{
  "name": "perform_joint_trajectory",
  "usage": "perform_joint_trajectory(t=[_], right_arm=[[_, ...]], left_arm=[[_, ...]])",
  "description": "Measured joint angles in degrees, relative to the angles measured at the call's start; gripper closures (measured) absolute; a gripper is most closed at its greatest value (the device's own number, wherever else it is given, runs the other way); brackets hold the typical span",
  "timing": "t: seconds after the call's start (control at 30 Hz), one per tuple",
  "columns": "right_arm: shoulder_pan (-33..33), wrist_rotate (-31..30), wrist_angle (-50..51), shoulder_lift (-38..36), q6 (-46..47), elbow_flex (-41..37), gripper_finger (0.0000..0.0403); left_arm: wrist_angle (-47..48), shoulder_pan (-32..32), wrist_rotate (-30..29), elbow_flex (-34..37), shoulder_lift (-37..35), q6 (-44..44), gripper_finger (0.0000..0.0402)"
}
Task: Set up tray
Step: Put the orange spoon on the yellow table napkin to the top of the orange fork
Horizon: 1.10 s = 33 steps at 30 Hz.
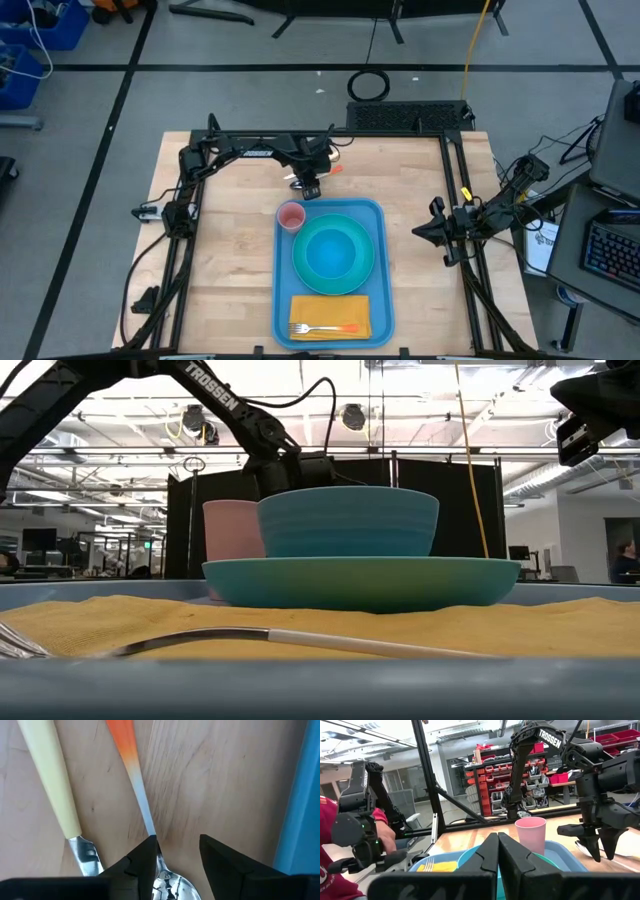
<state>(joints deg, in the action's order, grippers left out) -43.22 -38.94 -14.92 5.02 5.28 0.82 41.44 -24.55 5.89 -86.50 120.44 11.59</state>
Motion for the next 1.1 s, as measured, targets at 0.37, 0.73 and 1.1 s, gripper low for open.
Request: perform_joint_trajectory(t=[0.37, 0.73, 1.1], right_arm=[[0.02, 0.00, -0.02, 0.00, 0.00, 0.00, 0.0403], [0.01, 0.00, -0.02, 0.00, -0.01, 0.00, 0.0403], [0.01, 0.01, -0.02, 0.00, -0.02, 0.01, 0.0403]], left_arm=[[-0.82, 0.26, -6.14, 0.09, -0.31, -1.26, 0.0247], [-0.87, 0.81, -9.72, -0.09, -0.42, 0.30, 0.0247], [-0.47, 0.57, -5.75, -1.07, -0.57, 0.12, 0.0247]])
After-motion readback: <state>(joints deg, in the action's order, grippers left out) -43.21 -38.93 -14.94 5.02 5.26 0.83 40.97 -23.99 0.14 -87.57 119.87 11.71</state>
